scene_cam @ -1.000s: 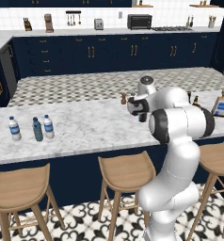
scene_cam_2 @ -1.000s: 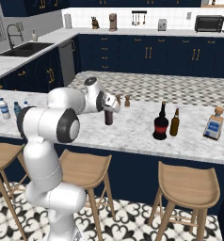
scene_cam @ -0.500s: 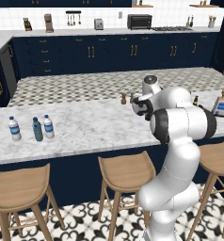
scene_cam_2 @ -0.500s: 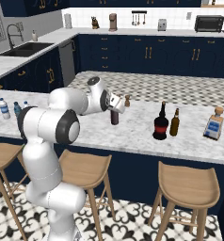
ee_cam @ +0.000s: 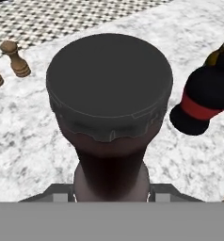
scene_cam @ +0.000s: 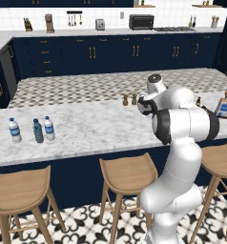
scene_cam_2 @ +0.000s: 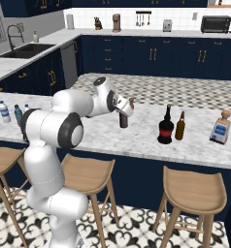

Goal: Move the plastic bottles in the middle to the plastics group, and the glass bottles in the middle to the glass group.

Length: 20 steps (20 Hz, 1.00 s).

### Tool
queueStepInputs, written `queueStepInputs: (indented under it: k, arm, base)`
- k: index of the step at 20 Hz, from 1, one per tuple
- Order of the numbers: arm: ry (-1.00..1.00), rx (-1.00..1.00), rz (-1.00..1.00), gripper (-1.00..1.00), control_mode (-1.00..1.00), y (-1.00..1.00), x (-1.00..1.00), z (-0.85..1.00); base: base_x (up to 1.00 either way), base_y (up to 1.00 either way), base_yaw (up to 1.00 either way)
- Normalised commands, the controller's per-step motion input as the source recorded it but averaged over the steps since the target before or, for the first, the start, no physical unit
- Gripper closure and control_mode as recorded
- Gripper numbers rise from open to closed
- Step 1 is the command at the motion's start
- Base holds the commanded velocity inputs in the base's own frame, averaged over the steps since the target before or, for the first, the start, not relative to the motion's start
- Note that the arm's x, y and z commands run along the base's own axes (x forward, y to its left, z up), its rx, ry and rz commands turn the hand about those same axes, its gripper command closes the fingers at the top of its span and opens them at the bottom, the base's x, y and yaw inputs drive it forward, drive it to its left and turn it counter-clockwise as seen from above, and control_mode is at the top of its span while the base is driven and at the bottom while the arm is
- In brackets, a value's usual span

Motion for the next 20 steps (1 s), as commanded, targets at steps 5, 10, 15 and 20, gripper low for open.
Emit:
queueStepInputs:
  k: [5,10,15,20]
  arm:
    - [-0.03,0.0,-0.12,1.0,-1.0,-0.28,0.0,0.0]
    - [-0.07,0.0,-0.11,1.0,-1.0,-0.28,0.0,0.0]
    - [-0.07,0.0,-0.12,1.0,-1.0,-0.28,-0.11,0.0]
    - [-0.05,0.0,-0.11,1.0,-1.0,-0.29,-0.05,0.0]
  base:
    - [0.0,0.0,0.0]
    - [0.0,0.0,0.0]
    - [0.0,0.0,0.0]
    - [0.0,0.0,0.0]
